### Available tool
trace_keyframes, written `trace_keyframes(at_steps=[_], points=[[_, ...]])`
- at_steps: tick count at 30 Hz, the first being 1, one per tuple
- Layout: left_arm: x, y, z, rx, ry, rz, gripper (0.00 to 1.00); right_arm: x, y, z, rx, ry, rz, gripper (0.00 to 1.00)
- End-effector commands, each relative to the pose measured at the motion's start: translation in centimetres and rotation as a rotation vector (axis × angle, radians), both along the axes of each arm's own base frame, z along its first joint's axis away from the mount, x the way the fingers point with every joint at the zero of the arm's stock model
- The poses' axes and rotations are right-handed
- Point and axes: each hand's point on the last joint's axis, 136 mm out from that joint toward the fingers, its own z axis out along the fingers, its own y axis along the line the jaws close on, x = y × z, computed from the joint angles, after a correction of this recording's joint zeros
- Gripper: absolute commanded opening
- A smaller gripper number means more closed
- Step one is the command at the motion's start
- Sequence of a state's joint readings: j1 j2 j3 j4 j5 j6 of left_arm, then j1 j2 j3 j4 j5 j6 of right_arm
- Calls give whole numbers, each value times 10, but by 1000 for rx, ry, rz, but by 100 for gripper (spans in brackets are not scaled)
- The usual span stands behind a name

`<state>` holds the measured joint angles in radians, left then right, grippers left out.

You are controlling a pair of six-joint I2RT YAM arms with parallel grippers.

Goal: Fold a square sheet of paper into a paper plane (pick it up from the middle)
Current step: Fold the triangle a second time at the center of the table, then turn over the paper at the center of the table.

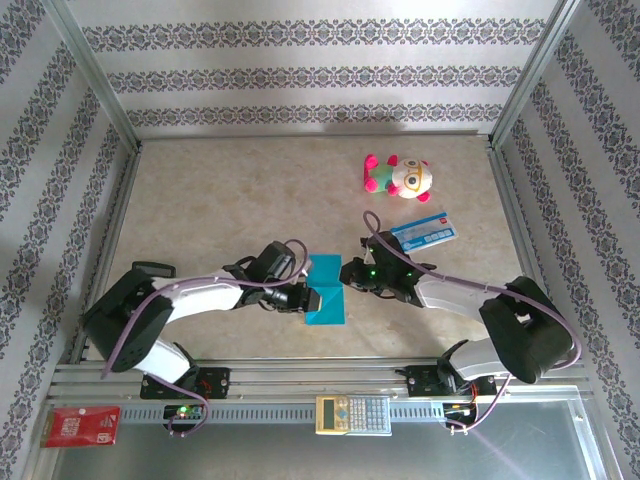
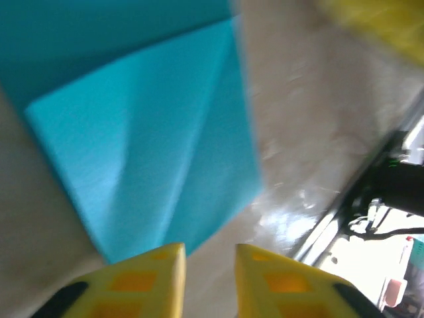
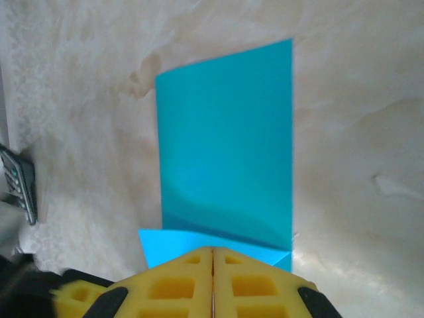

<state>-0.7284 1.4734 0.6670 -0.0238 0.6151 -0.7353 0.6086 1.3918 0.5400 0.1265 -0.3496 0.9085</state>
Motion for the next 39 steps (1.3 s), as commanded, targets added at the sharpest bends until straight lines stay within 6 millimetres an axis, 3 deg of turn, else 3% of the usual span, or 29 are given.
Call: trace_keyframes(at_steps=[1,7,15,22,26,31,39], points=[[19,4,40,-46,-74,71,34,-10,1,-5,-35,-16,27,9],[44,38,35,15,-78,195,35,-14,20,-16,-25,11,73,9],[48,38,5,60,-13,143,36,-18,25,-28,-22,43,95,9],[41,36,0,61,1,105,39,-41,-2,-24,-106,77,93,17],[35,23,9,17,-28,81,33,-57,-14,-24,-136,111,60,24],[38,3,5,-44,14,49,16,-74,-16,-26,-206,134,39,31],[49,9,-31,80,38,55,4,-83,-13,-28,-240,134,5,33]])
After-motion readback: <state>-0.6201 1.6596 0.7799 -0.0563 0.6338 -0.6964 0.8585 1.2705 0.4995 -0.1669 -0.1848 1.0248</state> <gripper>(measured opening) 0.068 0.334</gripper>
